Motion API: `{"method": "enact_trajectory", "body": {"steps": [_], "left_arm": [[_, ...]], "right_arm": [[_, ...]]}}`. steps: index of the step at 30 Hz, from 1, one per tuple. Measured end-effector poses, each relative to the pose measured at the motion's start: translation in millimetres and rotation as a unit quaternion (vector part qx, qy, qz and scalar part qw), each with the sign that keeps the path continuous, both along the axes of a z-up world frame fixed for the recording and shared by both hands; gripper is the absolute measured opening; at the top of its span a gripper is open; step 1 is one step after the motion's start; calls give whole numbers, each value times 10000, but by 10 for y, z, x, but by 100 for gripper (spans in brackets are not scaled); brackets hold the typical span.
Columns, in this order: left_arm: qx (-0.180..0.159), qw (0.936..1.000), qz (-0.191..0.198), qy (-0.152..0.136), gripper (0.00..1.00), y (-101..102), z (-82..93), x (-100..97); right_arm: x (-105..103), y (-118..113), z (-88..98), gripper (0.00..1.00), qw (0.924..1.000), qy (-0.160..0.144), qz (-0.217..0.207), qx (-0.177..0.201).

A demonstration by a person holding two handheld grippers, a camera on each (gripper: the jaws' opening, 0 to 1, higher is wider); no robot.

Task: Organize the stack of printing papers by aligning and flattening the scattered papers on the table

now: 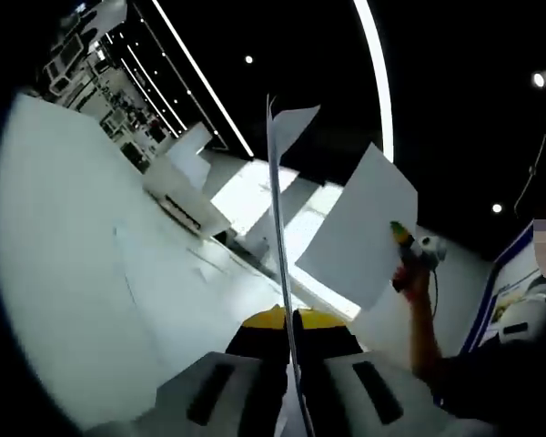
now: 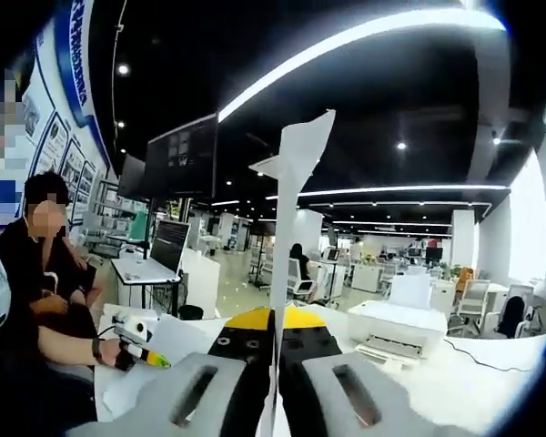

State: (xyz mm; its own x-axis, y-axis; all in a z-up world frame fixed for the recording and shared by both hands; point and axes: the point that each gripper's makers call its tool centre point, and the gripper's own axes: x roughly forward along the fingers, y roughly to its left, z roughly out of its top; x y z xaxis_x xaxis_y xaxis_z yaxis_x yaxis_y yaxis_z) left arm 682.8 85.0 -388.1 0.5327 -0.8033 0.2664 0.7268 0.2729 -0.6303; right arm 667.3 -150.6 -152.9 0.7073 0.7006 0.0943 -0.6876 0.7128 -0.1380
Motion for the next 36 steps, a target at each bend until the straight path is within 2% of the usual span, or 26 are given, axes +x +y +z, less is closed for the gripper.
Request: {"method": "enact_trajectory", "body": {"steps": [7,13,16,25,29,36], "left_arm": [[8,10000,5,-3,6,4,-2,6],[12,10000,4,-6,6,11,-4,11],[15,10000,2,-11,6,7,-2,5],[18,10000,0,-17,6,-2,2,-6],[23,10000,-1,-23,6,-10,3,-13],[24,10000,1,-22,6,-14,-1,-10]], "right_arm": [[-251,84,-34,0,9993,165,316,99],[-367,120,-61,0,9984,218,500,118],[-487,165,-56,0,9967,172,793,94],[-578,135,-103,0,9932,326,1112,128],[-608,169,-181,0,9881,426,1472,160],[-620,232,-369,0,9799,705,1860,144]]}}
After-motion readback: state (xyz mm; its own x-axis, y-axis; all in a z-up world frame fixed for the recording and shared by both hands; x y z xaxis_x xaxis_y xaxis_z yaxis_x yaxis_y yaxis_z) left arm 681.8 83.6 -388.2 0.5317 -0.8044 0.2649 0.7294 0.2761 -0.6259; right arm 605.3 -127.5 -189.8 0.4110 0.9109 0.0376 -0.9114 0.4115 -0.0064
